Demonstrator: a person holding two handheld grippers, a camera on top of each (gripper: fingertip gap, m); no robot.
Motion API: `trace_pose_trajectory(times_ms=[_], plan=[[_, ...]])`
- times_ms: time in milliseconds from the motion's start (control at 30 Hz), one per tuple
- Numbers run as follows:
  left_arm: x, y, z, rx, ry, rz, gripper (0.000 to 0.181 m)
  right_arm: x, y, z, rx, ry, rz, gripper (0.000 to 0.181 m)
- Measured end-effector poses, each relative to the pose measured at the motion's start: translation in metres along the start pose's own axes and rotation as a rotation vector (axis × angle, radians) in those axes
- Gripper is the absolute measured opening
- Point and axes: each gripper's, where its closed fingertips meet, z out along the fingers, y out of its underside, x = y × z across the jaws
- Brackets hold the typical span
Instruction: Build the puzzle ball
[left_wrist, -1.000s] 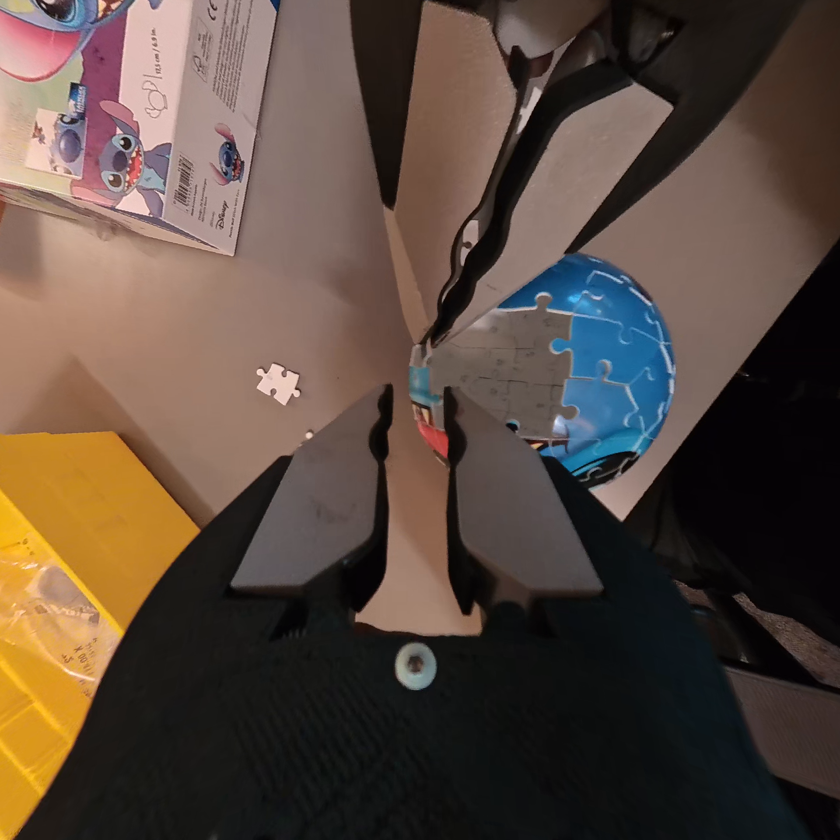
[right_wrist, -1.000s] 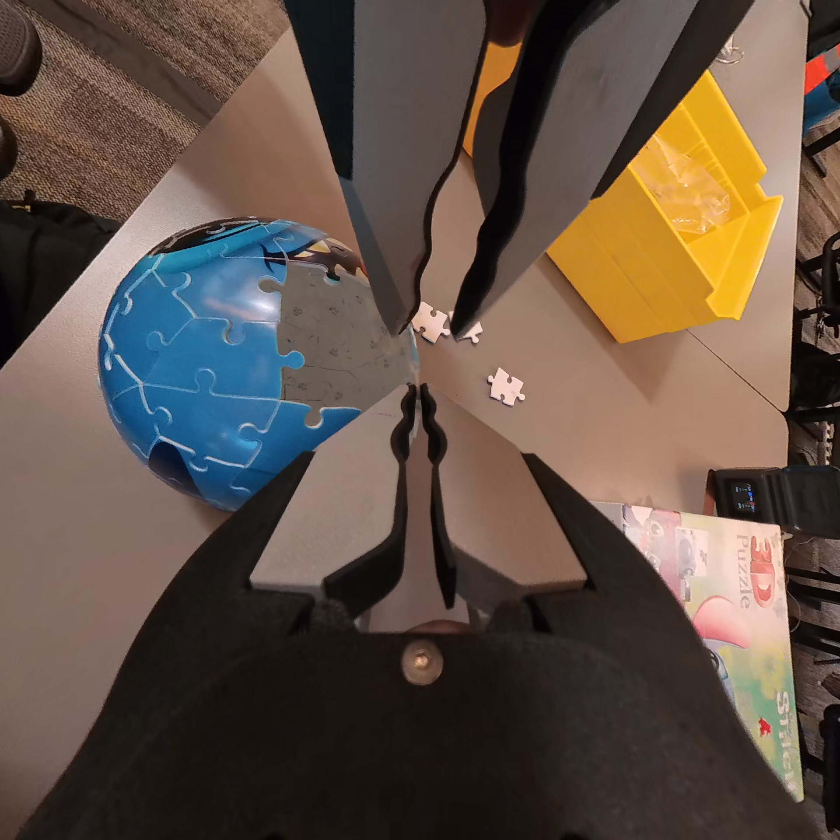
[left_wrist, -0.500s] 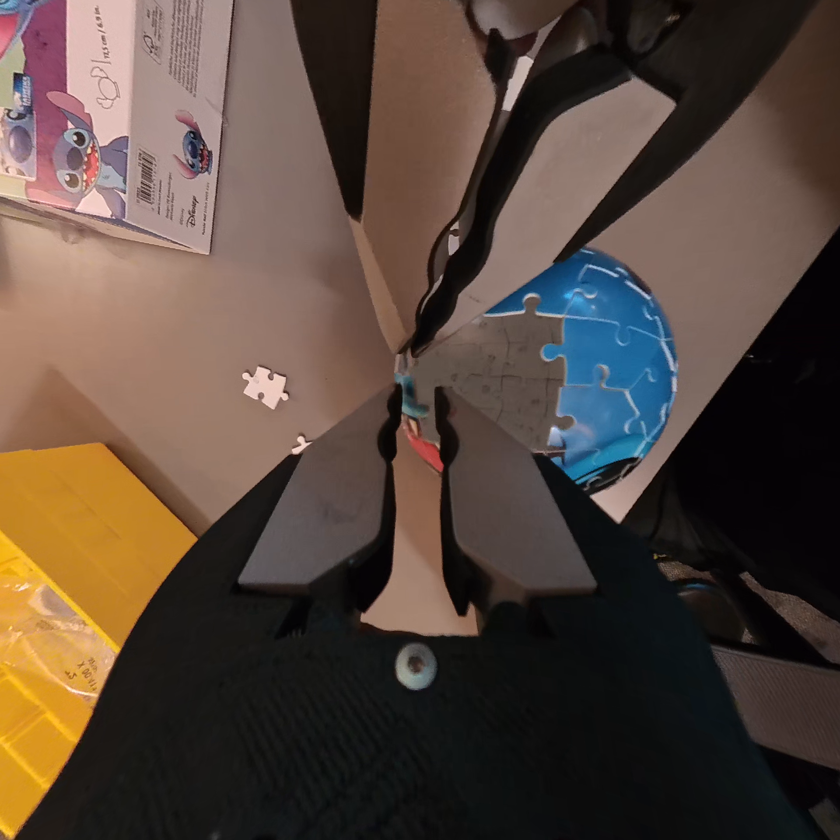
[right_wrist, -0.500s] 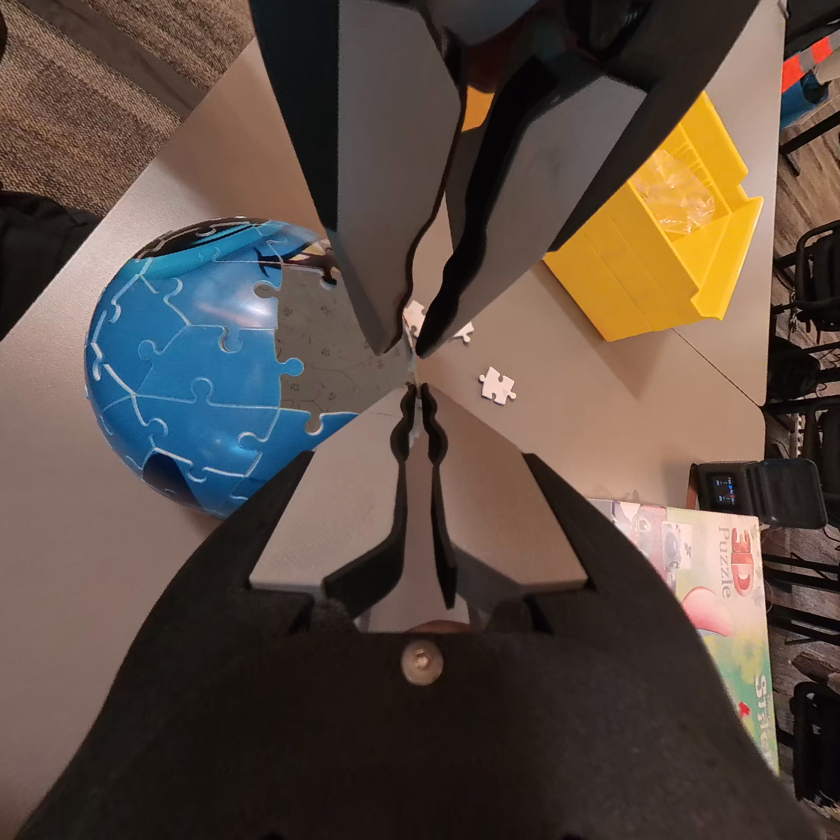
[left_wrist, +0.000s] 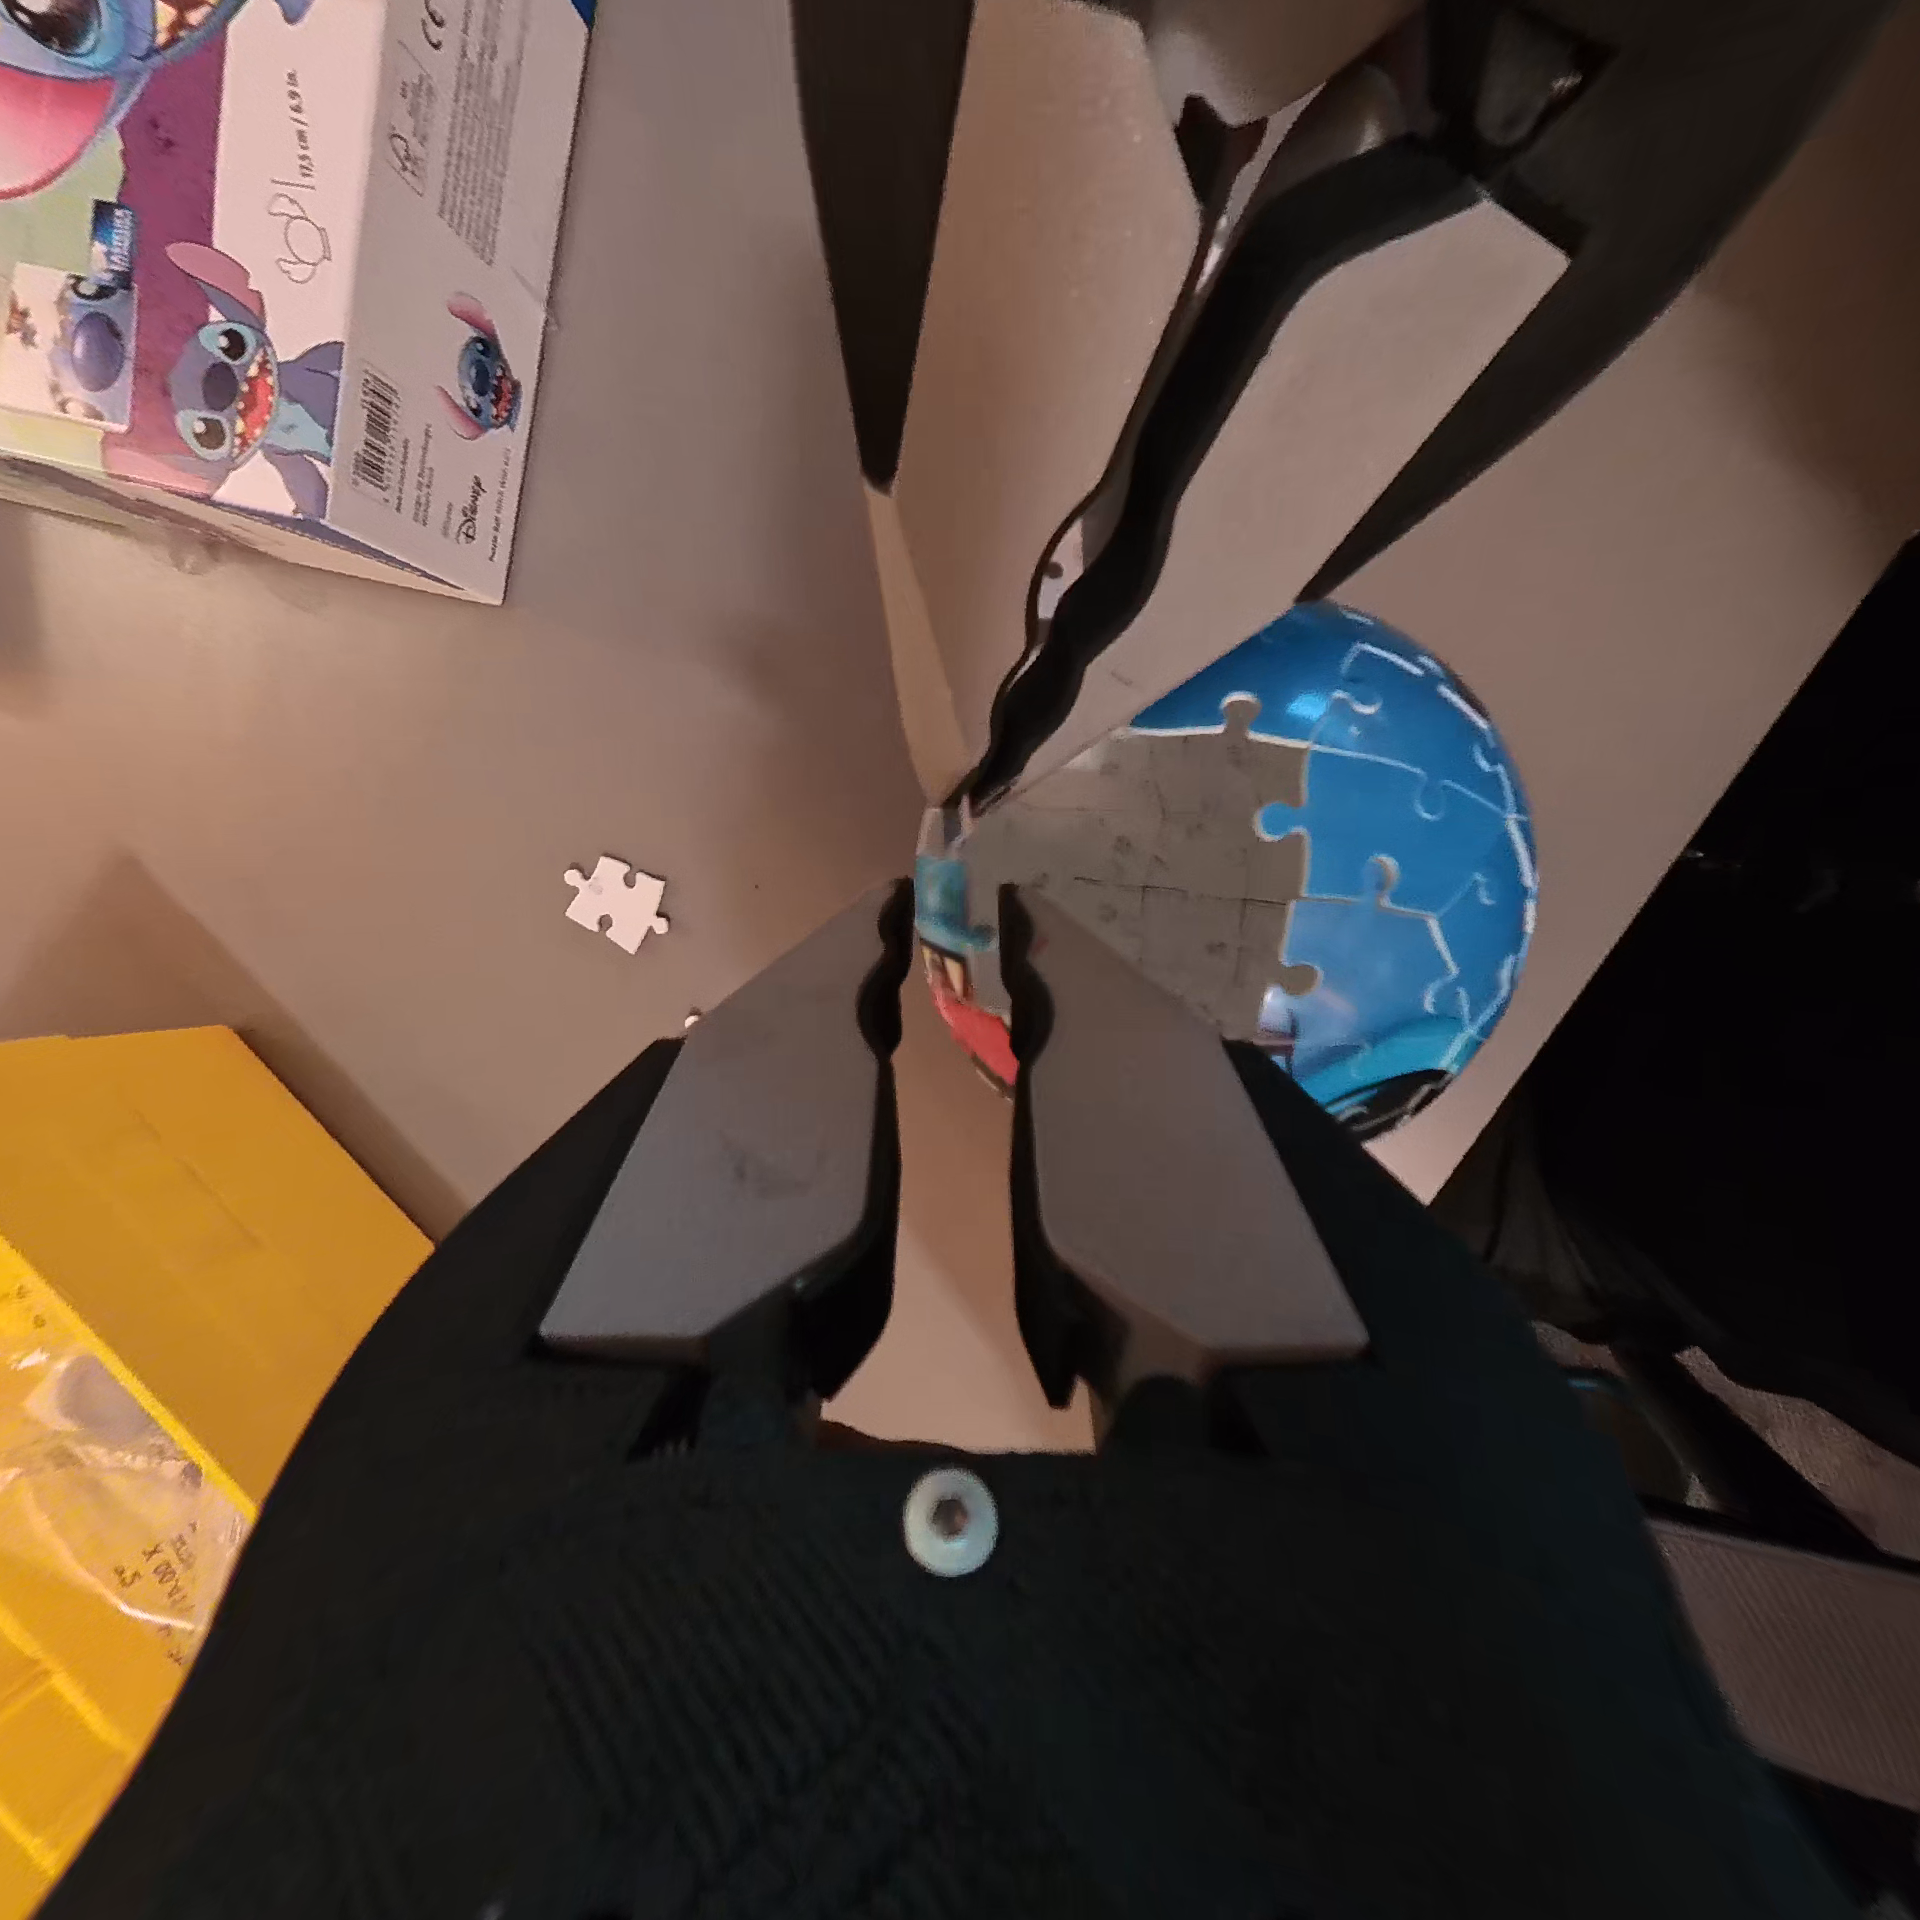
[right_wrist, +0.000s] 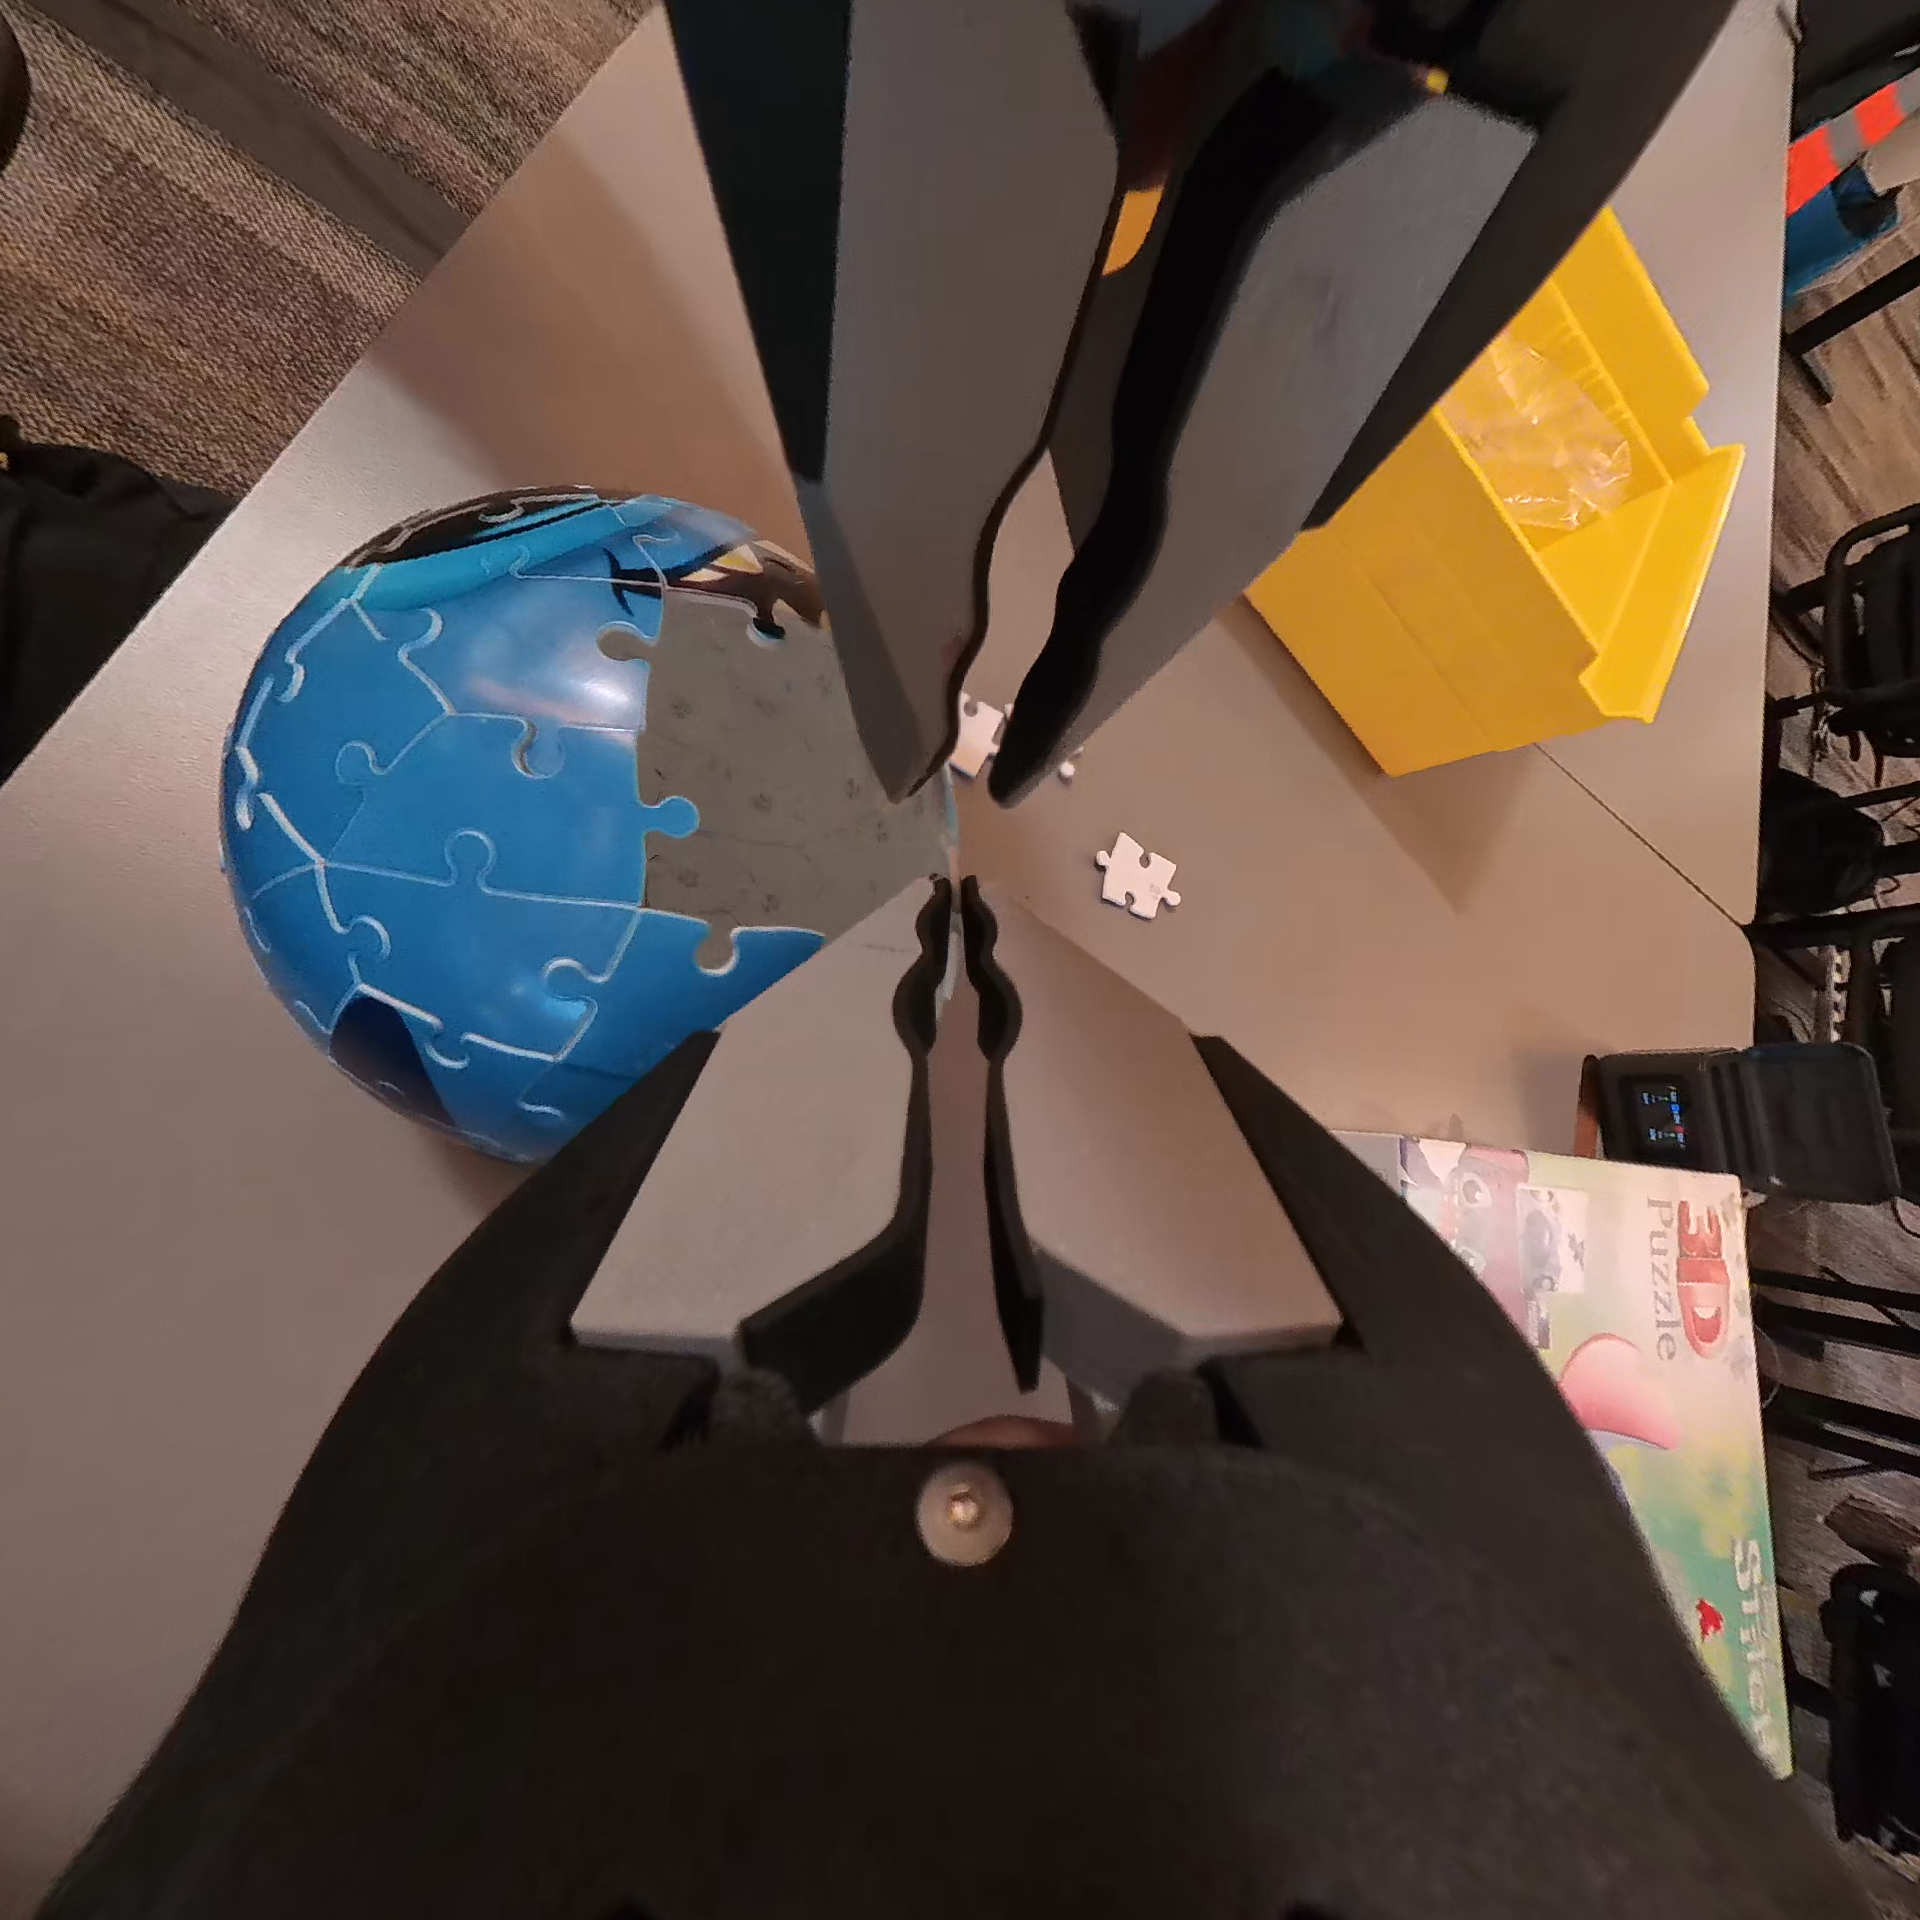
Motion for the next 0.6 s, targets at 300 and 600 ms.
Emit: trace_pose_trajectory(times_ms=[300, 600], plan=[[0.001, -0.005, 0.014, -0.057, -0.024, 0.064, 0.012, 0.0, 0.001, -0.002, 0.009, -0.003, 0.007, 0.0], [-0.003, -0.01, 0.015, -0.013, -0.053, 0.08, 0.011, 0.0, 0.003, -0.005, 0.04, -0.022, 0.033, 0.0]])
